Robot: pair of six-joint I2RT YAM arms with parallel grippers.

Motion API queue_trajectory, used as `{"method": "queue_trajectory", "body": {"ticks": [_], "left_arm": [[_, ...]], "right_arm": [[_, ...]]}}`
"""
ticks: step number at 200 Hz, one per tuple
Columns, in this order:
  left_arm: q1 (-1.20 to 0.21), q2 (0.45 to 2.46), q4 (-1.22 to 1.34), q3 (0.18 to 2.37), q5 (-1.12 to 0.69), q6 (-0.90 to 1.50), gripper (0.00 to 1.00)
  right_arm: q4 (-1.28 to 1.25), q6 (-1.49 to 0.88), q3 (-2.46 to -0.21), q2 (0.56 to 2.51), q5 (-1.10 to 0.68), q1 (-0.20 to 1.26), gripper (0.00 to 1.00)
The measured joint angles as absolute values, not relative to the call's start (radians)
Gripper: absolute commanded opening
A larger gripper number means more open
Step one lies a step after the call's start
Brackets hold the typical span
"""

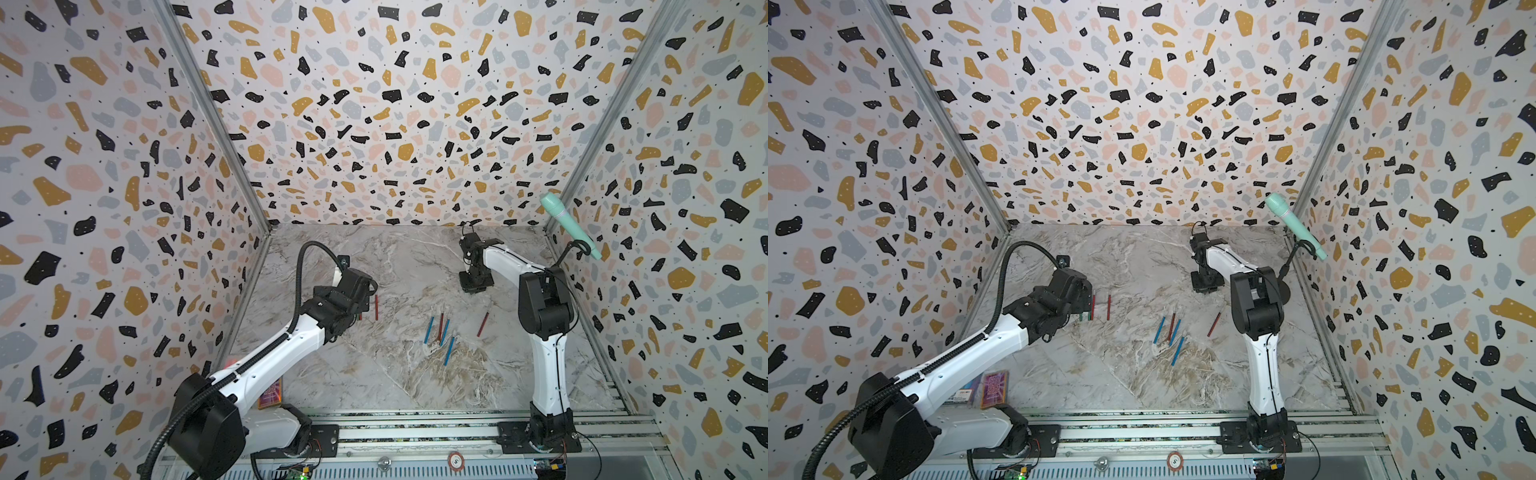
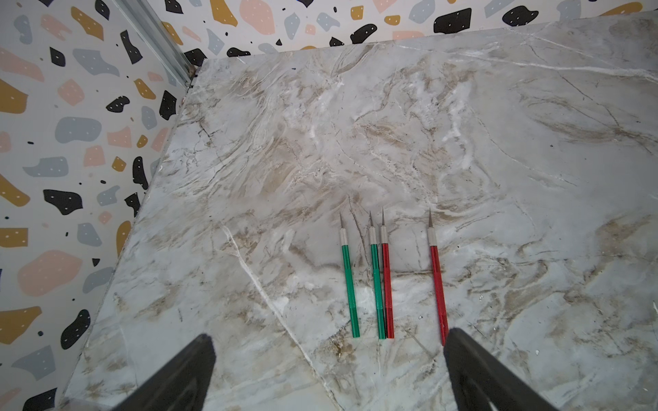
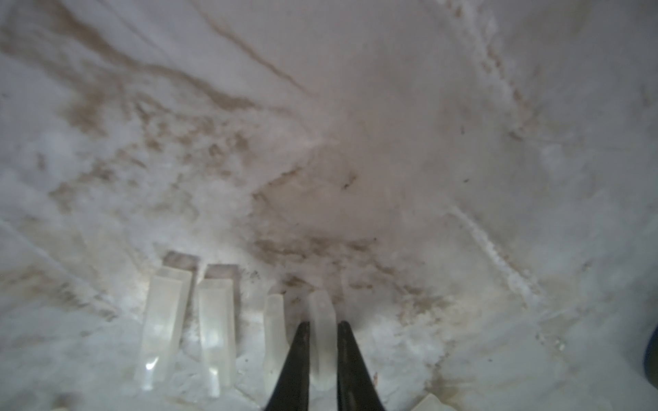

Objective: Remove protective caps from carving knives
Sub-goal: Place the protective sleeve at the center of the board.

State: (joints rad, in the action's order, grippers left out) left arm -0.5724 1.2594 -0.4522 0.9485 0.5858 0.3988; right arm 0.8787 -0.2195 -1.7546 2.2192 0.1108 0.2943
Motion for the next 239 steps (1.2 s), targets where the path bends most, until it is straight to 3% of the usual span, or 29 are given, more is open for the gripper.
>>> {"method": "queue_trajectory", "body": {"ticks": [41, 119, 175, 239], "left_arm": [[-0.574, 1.265, -0.453, 0.949, 0.586, 0.398, 1.0], [-0.579, 1.277, -0.455, 0.949, 0.586, 0.392, 1.0], [-0.586, 1.284, -0.456, 0.949, 0.586, 0.389, 1.0], [-0.633, 1.326, -0.485, 0.949, 0.591, 0.382, 1.0]], "right_arm": [[0.879, -0.225, -1.755, 2.219, 0.108, 0.286, 0.28], [0.886, -0.232, -1.758, 2.219, 0.104, 0.285, 0.3], [0.913, -0.269, -1.768, 2.179, 0.123, 0.278, 0.49], [0.905, -0.291, -1.761, 1.89, 0.125, 0.28, 0.7]]}}
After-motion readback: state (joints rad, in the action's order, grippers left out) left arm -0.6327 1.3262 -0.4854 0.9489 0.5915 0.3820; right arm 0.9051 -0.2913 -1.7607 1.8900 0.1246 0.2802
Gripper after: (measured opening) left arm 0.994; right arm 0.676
